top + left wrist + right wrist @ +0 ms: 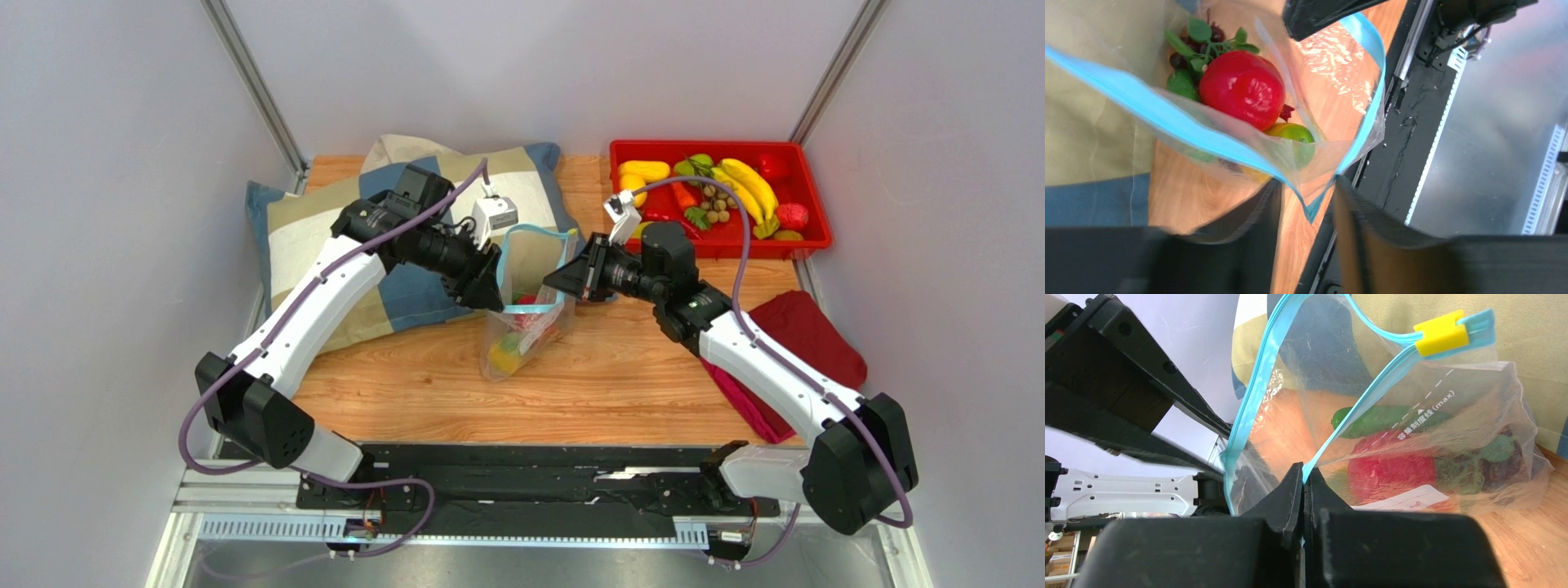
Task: Place the food in the zip-top bag and seal the zipper
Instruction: Zip the zipper food storage bag at the center of the board.
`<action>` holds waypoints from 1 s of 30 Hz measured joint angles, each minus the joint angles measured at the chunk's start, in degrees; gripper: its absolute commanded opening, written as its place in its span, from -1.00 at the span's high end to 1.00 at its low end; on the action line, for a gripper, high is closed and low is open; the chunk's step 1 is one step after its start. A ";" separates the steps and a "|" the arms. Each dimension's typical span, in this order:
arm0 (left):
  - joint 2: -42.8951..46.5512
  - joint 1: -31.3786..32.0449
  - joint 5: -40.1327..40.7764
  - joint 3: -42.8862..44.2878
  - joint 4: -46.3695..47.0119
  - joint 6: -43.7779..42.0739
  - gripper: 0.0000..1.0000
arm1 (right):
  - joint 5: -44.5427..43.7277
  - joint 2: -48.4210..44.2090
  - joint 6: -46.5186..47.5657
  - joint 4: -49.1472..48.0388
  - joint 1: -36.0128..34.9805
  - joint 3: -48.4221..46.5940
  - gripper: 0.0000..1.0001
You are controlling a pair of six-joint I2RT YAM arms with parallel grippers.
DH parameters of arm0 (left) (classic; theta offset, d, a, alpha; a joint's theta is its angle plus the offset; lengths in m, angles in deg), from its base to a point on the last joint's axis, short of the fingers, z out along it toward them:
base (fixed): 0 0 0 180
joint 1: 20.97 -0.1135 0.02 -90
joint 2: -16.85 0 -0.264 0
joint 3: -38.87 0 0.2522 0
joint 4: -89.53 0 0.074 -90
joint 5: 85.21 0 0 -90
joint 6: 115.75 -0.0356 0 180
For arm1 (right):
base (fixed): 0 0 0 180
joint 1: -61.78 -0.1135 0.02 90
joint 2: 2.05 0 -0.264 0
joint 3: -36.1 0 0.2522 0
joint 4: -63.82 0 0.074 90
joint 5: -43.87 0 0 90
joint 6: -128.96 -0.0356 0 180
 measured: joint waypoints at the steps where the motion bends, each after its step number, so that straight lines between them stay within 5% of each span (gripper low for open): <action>1: -0.11 0.02 0.66 0.00 0.04 -0.37 0.51 | 0.00 0.00 0.02 -0.02 0.00 0.00 1.00; 4: -0.96 0.04 2.27 0.52 -1.07 -1.95 1.00 | 0.02 0.00 0.31 -0.02 0.00 0.00 0.97; 6: -3.08 0.04 3.41 2.95 -4.09 -3.69 1.00 | 0.02 0.00 0.81 -0.02 0.00 0.00 0.77; 8: -5.68 0.04 4.59 5.88 -6.86 -5.40 1.00 | 0.02 0.00 1.27 -0.02 0.00 0.00 0.38; 9: -6.60 0.04 5.11 6.71 -7.80 -6.29 1.00 | 0.02 0.00 1.92 -0.02 0.02 0.00 -0.10; 12: -7.13 0.02 6.40 6.93 -10.45 -8.68 1.00 | 1.86 0.02 4.57 1.51 0.48 -0.61 -1.00; 22: -0.90 0.04 8.37 6.93 -15.37 -20.70 1.00 | 18.49 -2.14 25.79 5.09 14.69 -1.66 -1.00; 30: 1.64 0.04 8.57 6.95 -17.03 -32.85 1.00 | 32.06 -1.57 58.45 10.47 17.22 -2.27 -0.79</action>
